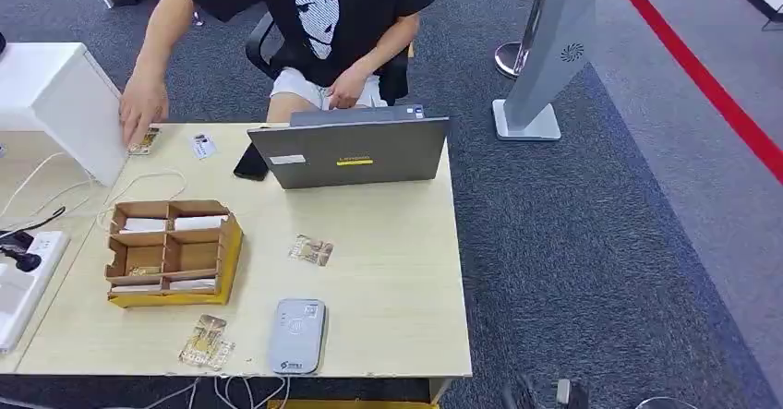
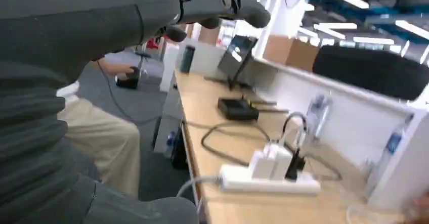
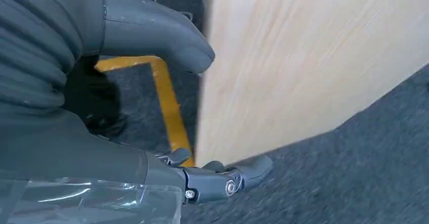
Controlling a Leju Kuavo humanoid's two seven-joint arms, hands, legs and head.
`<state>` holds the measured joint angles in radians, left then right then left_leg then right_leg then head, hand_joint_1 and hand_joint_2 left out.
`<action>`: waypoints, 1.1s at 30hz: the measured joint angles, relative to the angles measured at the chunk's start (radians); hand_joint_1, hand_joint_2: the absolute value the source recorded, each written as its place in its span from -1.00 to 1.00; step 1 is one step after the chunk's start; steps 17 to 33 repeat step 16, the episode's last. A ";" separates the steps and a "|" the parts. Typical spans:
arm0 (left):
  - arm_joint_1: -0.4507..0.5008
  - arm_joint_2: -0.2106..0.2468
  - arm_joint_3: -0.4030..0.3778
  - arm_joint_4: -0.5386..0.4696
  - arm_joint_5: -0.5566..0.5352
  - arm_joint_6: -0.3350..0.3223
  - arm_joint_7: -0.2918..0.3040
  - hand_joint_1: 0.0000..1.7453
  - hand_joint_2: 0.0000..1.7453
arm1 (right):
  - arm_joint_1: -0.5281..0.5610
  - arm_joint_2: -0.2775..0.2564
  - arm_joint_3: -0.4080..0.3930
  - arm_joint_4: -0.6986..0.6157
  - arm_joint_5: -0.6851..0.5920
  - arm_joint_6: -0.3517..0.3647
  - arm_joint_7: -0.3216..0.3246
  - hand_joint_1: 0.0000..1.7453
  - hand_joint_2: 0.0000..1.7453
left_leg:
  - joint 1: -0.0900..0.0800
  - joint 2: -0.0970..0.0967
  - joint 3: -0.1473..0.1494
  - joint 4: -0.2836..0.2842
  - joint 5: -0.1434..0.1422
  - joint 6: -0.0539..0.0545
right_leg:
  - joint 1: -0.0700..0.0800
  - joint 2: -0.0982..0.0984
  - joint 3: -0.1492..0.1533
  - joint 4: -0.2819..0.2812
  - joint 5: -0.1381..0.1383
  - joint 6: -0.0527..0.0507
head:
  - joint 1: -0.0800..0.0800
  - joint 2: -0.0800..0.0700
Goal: Pass the card to the sensor for recognition and then transmit it.
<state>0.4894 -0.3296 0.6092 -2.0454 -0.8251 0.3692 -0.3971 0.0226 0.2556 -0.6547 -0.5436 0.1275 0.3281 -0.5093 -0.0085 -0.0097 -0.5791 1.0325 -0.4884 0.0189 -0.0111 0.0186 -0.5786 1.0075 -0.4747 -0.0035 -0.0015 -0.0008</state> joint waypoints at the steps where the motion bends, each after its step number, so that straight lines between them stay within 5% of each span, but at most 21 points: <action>1: -0.001 -0.005 0.000 0.037 -0.010 -0.022 0.000 -1.00 1.00 | 0.004 0.003 -0.018 -0.003 0.010 0.005 0.000 -1.00 1.00 | 0.000 0.000 0.000 0.000 0.000 0.000 | 0.000 0.000 0.000 0.000 0.000 0.000 | 0.000 0.000; 8: -0.034 -0.022 0.000 0.304 -0.076 -0.181 0.002 -1.00 1.00 | 0.000 0.018 -0.117 -0.014 0.080 0.033 0.006 -1.00 1.00 | 0.000 0.000 0.001 0.000 0.000 0.001 | -0.001 -0.001 0.001 0.000 0.000 0.001 | 0.000 0.000; 12: -0.076 -0.028 0.001 0.479 -0.137 -0.211 -0.012 -1.00 1.00 | -0.007 0.023 -0.160 -0.016 0.119 0.042 0.003 -1.00 1.00 | 0.000 -0.001 0.001 0.000 0.000 0.001 | -0.002 -0.001 0.002 0.000 0.000 0.001 | 0.000 0.000; 16: -0.155 -0.029 0.052 0.653 -0.237 -0.217 -0.088 -1.00 1.00 | -0.039 0.032 -0.189 -0.022 0.142 0.073 -0.023 -1.00 1.00 | -0.001 -0.001 0.001 0.000 0.001 0.002 | -0.002 -0.001 0.002 0.000 0.000 0.002 | 0.000 0.000; 33: -0.155 -0.029 0.052 0.653 -0.237 -0.217 -0.088 -1.00 1.00 | -0.039 0.032 -0.189 -0.022 0.142 0.073 -0.023 -1.00 1.00 | -0.001 -0.001 0.001 0.000 0.001 0.002 | -0.002 -0.001 0.002 0.000 0.000 0.002 | 0.000 0.000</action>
